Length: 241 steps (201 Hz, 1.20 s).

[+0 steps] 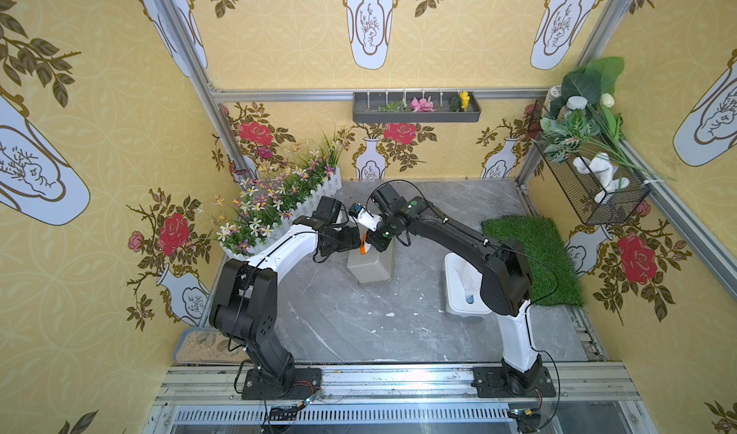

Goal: Put the tissue paper into the tissue box
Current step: Pull the paper towel from the tissue box.

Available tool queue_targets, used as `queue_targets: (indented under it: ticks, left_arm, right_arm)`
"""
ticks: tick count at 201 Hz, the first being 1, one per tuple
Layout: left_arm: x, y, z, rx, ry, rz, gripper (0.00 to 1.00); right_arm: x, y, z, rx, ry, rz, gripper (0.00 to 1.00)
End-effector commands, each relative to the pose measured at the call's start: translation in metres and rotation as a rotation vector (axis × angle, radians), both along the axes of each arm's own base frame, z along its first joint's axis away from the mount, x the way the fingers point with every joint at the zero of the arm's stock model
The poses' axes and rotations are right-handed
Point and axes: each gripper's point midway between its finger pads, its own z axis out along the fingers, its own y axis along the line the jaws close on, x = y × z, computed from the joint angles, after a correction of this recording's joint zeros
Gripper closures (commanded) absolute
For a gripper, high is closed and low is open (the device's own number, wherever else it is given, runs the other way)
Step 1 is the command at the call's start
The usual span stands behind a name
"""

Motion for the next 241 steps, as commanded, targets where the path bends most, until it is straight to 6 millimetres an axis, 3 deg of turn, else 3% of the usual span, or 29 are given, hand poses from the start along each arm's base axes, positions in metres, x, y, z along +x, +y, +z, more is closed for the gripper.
queue_targets:
  ticks: [1,52,78,124,165,190,241]
  left_arm:
    - [-0.003,-0.001,-0.008,0.013,0.012,-0.001,0.10]
    - [-0.005,-0.008,-0.012,0.016,0.012,-0.009,0.11]
    - [-0.003,-0.012,-0.010,0.016,0.005,-0.010,0.11]
    - [0.011,-0.005,0.020,0.042,-0.085,0.028,0.10]
    - [0.013,-0.001,0.035,0.064,-0.120,0.032,0.09]
    - [-0.003,0.000,0.034,0.056,-0.098,0.017,0.10]
    - [-0.063,-0.002,0.043,0.002,-0.112,-0.027,0.11]
  right_arm:
    - [0.003,0.015,0.017,0.087,-0.020,0.000,1.00]
    - [-0.004,0.011,-0.004,0.072,0.028,-0.028,1.00]
    - [-0.006,0.013,-0.003,0.093,0.014,-0.051,1.00]
    - [-0.011,0.009,0.000,0.106,-0.010,-0.084,1.00]
    - [-0.010,0.002,-0.003,0.089,-0.005,-0.124,1.00]
    - [-0.012,0.002,-0.006,0.091,0.016,-0.150,1.00]
    - [-0.018,0.000,-0.019,0.078,0.063,-0.191,1.00]
